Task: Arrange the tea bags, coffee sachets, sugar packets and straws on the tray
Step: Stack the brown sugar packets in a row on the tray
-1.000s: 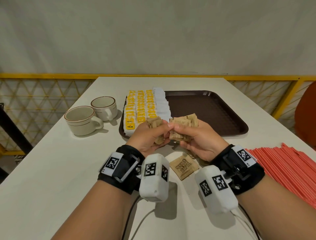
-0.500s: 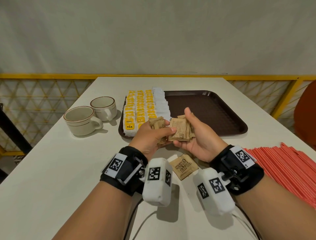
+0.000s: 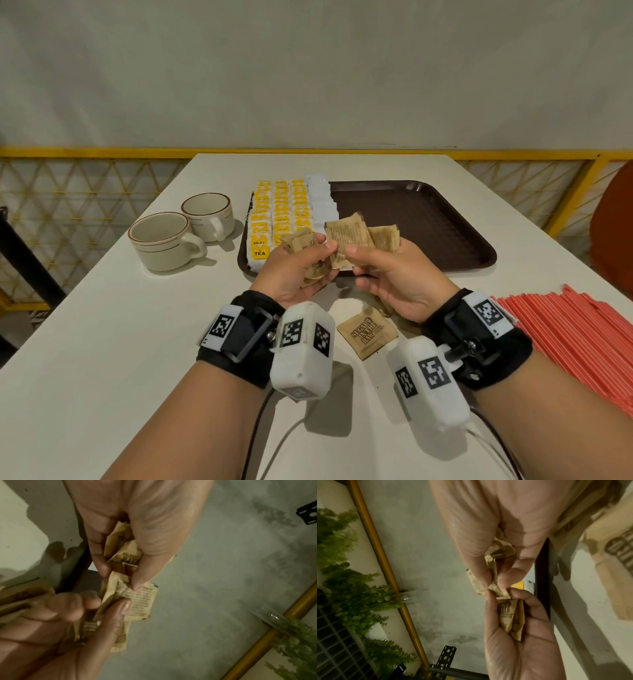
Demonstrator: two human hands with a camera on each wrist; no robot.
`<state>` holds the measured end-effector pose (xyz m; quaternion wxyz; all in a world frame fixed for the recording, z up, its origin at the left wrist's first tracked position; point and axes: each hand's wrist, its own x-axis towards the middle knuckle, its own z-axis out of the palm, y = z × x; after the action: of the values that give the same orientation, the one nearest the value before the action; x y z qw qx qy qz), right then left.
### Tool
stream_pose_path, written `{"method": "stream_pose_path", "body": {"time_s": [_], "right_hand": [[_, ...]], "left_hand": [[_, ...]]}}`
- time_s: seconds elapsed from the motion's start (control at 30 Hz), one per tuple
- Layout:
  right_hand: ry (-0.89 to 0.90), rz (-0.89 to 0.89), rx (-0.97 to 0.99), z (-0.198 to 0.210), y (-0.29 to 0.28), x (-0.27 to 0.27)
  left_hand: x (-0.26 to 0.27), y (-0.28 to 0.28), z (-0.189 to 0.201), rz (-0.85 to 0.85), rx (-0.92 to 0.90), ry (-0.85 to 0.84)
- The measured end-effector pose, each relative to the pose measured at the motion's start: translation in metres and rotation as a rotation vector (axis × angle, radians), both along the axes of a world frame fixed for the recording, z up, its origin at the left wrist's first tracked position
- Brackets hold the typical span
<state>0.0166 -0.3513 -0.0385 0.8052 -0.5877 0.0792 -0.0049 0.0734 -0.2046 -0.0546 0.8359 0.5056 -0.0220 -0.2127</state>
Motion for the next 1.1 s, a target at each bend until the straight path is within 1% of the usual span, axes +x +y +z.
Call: {"method": "stream_pose_path", "body": {"time_s": [0.13, 0.17, 0.23, 0.33, 0.43, 0.5, 0.6, 0.67, 0.77, 0.83, 0.97, 1.1], "right_hand": [[-0.115, -0.191, -0.019, 0.001, -0.004, 0.003], [-0.154, -0.235, -0.052, 0.001, -0.005, 0.004], [-0.222, -0.291, -0.180, -0.001, -0.005, 0.004], [-0.272, -0.293, -0.355, -0.003, -0.004, 0.003], [-0.312, -0.270, -0.434, -0.004, -0.003, 0.003], [-0.293, -0.260, -0.391, -0.003, -0.001, 0.003], [-0.179, -0.247, -0.099, 0.004, -0.002, 0.003], [-0.127, -0.233, 0.024, 0.006, -0.005, 0.002], [-0.077, -0.125, 0.017, 0.005, -0.006, 0.001], [-0.065, -0.112, 0.014, 0.004, -0.004, 0.001], [-0.060, -0.150, -0.001, 0.002, -0.005, 0.001], [-0.056, -0.099, 0.037, 0.005, -0.003, -0.002]], "left_hand": [[-0.004, -0.003, 0.003, -0.048, -0.021, 0.054], [-0.005, -0.002, 0.005, -0.060, -0.043, 0.084], [-0.007, -0.002, 0.008, -0.093, -0.096, 0.121], [-0.010, -0.003, 0.010, -0.104, -0.100, 0.097], [-0.009, -0.003, 0.007, -0.064, -0.054, 0.085], [-0.007, -0.002, 0.005, -0.015, -0.032, 0.098], [-0.002, 0.002, 0.005, 0.050, 0.021, 0.053], [0.001, 0.005, 0.004, 0.057, 0.079, -0.015], [0.003, 0.007, 0.004, -0.013, 0.138, -0.081], [0.003, 0.008, 0.004, -0.029, 0.140, -0.099], [0.004, 0.008, 0.004, 0.014, 0.097, -0.112], [0.004, 0.008, 0.003, 0.061, 0.057, -0.125]]}}
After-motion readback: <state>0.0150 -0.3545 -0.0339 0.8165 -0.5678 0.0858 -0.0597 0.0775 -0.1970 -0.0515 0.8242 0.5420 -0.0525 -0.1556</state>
